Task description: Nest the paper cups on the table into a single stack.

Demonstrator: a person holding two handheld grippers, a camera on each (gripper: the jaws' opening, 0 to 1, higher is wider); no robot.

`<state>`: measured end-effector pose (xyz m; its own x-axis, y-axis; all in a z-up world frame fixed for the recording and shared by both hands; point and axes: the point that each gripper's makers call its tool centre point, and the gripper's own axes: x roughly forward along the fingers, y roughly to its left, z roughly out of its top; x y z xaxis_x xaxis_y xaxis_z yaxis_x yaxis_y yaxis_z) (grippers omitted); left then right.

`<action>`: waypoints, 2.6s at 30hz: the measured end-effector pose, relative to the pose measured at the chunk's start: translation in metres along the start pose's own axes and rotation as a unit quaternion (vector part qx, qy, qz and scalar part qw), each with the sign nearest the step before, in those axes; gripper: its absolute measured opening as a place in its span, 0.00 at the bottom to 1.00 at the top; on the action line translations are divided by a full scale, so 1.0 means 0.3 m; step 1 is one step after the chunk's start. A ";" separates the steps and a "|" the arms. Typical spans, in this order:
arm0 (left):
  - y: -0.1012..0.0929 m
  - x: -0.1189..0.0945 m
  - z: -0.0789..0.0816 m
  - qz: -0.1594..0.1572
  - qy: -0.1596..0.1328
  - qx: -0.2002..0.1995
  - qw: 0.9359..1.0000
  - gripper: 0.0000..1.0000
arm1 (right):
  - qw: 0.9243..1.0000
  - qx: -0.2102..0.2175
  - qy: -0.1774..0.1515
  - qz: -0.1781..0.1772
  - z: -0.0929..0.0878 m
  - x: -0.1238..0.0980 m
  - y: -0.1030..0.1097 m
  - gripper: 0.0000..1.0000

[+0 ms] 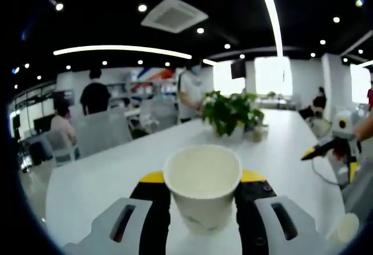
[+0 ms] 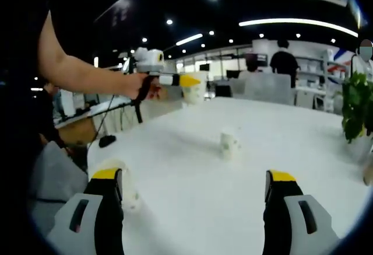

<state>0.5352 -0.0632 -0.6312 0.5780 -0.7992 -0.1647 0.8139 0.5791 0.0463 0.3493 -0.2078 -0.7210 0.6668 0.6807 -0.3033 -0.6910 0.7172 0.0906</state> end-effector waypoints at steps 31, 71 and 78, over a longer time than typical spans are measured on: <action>-0.210 -0.128 0.084 -0.017 -0.026 0.008 0.999 0.40 | 1.000 -0.015 0.005 0.006 -0.004 -0.021 0.014 1.00; -0.520 -0.319 0.102 -0.055 -0.036 -0.015 0.998 0.40 | 1.000 -0.025 0.000 0.003 -0.013 -0.088 0.053 1.00; -0.539 -0.350 0.106 -0.056 -0.037 -0.020 0.998 0.40 | 1.000 -0.026 -0.001 0.001 -0.008 -0.099 0.051 1.00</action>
<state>0.3447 -0.0781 -0.5901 0.4874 -0.8682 -0.0926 0.8716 0.4902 -0.0081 0.3182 -0.2175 -0.7130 0.6667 0.6819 -0.3008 -0.7050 0.7079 0.0422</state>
